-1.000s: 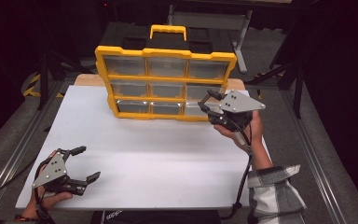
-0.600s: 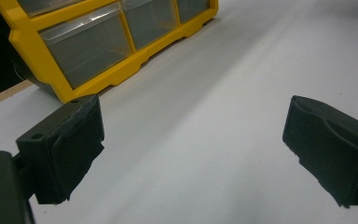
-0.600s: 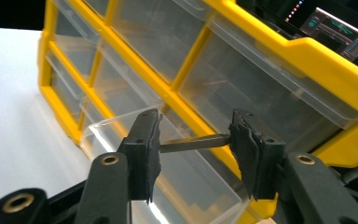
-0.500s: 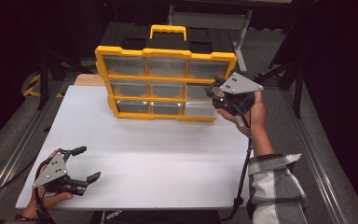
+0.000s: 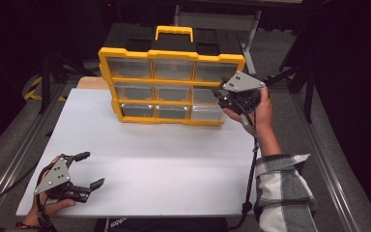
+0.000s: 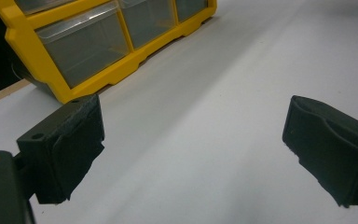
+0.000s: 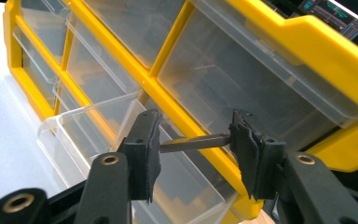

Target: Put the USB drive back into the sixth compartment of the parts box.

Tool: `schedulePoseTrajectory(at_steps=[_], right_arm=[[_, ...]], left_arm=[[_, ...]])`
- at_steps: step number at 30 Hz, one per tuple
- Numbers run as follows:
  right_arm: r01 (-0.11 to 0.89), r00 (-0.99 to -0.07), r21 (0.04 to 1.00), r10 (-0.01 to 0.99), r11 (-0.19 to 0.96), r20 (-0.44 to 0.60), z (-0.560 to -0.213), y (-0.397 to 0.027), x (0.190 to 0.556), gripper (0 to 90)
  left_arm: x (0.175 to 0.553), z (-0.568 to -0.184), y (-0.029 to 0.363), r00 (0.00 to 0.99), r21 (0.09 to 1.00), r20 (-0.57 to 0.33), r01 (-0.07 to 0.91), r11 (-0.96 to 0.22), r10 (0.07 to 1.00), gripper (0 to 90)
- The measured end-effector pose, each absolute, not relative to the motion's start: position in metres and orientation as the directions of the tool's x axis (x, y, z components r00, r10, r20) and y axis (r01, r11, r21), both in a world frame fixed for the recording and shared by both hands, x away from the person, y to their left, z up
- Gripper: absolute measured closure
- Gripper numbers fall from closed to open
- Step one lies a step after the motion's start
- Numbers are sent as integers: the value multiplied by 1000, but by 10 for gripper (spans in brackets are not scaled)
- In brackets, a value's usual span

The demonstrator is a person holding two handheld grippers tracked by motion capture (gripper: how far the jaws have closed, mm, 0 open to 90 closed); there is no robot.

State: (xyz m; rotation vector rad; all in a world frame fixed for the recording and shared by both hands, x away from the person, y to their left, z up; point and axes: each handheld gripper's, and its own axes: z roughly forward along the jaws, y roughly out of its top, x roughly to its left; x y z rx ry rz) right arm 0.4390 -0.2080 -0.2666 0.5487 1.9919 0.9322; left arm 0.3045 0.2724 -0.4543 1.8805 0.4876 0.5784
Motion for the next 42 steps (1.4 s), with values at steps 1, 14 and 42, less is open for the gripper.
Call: schedulePoseTrajectory(at_steps=[1,14,42], right_arm=[[36,-546,778,664,627,-511,-267,-208,439,539],[91,-543,775,684,625,-487,-275,-206,450,539],[157,-553,779,707,607,-440,-287,-207,458,544]], left_arm=[[305,-454,272,798,933,164,66,-355,580,63],[304,-455,272,802,933,162,66,-354,575,64],[305,-455,272,805,931,159,71,-358,571,67]])
